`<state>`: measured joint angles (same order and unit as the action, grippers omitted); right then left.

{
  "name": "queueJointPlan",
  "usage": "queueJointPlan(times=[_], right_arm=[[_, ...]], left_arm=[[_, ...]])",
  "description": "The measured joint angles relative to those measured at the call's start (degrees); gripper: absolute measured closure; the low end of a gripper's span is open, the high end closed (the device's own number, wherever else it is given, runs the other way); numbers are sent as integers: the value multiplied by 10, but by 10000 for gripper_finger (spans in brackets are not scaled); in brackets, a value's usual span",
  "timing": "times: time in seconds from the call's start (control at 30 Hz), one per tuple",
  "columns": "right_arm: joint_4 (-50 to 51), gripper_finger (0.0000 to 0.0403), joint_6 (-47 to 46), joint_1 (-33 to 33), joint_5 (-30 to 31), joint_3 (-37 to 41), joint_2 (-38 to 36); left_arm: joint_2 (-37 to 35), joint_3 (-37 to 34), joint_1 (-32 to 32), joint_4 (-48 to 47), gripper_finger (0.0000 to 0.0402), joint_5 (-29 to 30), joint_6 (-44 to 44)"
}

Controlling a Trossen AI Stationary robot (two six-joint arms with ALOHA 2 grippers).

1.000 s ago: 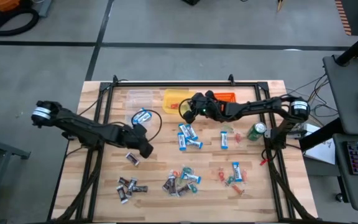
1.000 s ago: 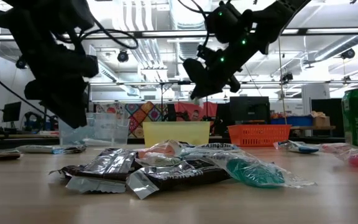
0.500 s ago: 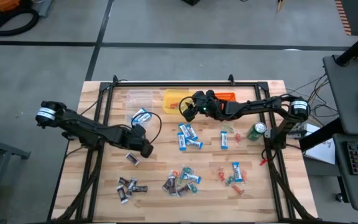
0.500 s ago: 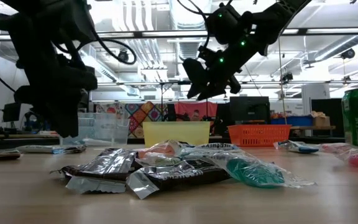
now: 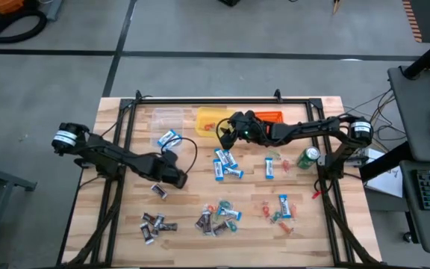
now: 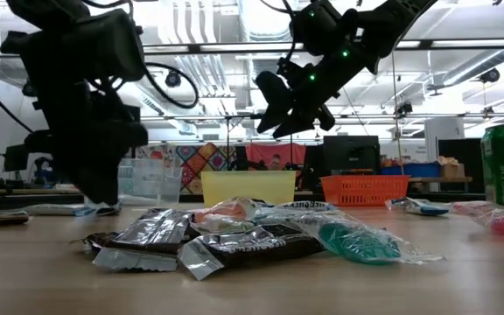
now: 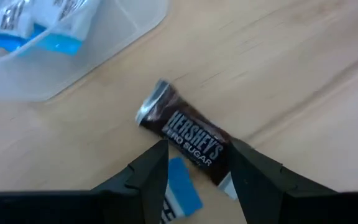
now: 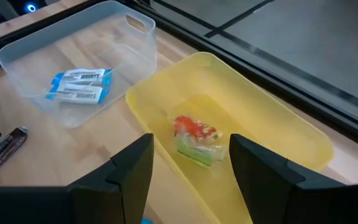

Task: Sort candy
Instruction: Put the black chocolate into the orange bin

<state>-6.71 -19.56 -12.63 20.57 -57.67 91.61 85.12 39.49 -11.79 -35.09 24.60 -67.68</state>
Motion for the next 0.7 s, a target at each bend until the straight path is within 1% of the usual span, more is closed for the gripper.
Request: queueJointPlan(times=[0.2,0.5,0.7], right_arm=[[0,200,0,3,0,0,0],[0,200,0,8,0,0,0],[1,200,1,15,-1,0,0]], left_arm=[[0,12,0,1,251,23,10],[0,5,0,6,251,30,-24],[0,2,0,29,251,42,-28]])
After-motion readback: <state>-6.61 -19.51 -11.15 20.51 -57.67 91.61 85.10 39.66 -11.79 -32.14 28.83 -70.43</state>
